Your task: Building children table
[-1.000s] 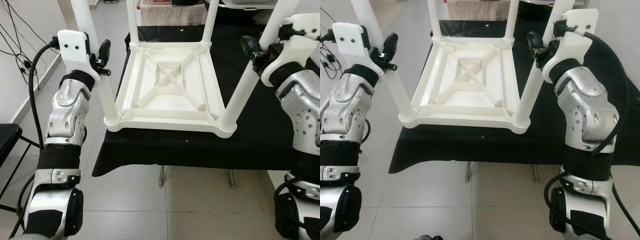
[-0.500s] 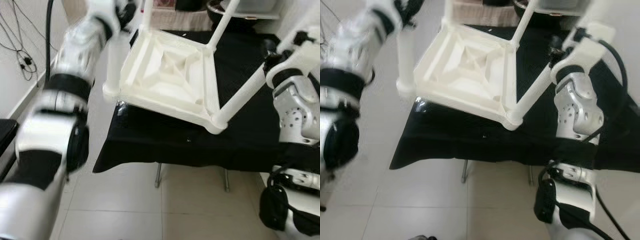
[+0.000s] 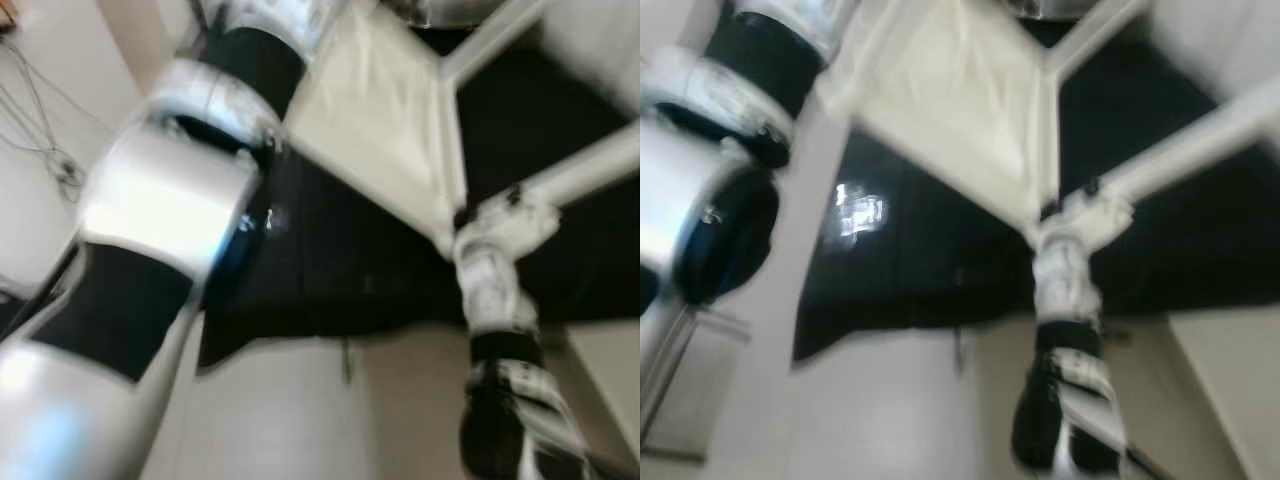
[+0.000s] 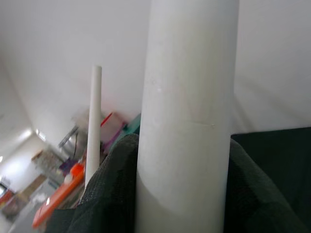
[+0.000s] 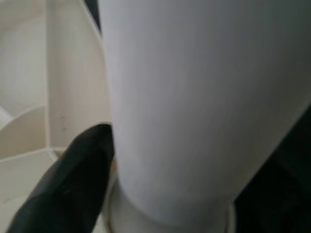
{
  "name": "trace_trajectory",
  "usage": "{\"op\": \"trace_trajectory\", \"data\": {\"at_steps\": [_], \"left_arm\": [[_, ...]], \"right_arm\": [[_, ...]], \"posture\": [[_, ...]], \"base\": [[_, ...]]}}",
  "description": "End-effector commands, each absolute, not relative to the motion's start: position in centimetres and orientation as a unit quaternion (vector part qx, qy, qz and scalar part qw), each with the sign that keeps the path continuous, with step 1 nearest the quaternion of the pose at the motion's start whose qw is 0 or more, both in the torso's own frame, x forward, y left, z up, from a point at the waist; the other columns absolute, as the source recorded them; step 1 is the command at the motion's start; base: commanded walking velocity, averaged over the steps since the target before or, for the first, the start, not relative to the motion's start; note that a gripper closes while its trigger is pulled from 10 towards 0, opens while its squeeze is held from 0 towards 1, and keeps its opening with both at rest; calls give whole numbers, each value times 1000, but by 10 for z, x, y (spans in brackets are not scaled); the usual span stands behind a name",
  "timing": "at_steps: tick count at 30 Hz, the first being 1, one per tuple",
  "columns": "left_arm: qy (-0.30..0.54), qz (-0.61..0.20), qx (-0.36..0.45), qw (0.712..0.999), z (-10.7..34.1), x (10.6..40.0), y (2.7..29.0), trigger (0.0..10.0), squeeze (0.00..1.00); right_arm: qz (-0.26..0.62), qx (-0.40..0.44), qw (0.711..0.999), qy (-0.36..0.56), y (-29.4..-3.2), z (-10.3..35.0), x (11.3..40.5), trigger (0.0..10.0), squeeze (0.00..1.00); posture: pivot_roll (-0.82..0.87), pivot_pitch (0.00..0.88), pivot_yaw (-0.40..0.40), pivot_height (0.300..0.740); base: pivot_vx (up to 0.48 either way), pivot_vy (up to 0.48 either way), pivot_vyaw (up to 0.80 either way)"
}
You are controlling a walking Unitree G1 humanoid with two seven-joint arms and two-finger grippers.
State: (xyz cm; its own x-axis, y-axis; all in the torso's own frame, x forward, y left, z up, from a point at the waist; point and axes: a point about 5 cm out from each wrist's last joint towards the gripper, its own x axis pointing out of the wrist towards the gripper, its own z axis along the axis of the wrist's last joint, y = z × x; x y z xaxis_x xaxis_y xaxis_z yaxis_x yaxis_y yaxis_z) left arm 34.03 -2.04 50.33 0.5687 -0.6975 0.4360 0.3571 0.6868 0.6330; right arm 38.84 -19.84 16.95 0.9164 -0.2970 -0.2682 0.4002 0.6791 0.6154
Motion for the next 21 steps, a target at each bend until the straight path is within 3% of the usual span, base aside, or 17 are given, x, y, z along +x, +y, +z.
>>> {"op": "trace_trajectory", "data": {"at_steps": [1,13,17,21], "left_arm": [[-426,-403,161,794,514,307,-54,10000,0],[-411,-435,209,773,481,325,-44,10000,0],[-396,-424,222,783,475,335,-32,10000,0],[-395,-404,216,796,473,342,-19,10000,0]], "right_arm": [[-144,355,889,252,-144,107,379,10000,1000],[-144,391,881,225,-143,132,394,10000,1000],[-132,412,874,222,-132,140,398,10000,1000],[-109,402,886,202,-126,154,404,10000,1000]], "posture": [[18,95,160,740],[70,96,116,740],[73,95,114,740],[82,98,110,740]], "base": [[0,0,0],[0,0,0],[0,0,0],[0,0,0]]}}
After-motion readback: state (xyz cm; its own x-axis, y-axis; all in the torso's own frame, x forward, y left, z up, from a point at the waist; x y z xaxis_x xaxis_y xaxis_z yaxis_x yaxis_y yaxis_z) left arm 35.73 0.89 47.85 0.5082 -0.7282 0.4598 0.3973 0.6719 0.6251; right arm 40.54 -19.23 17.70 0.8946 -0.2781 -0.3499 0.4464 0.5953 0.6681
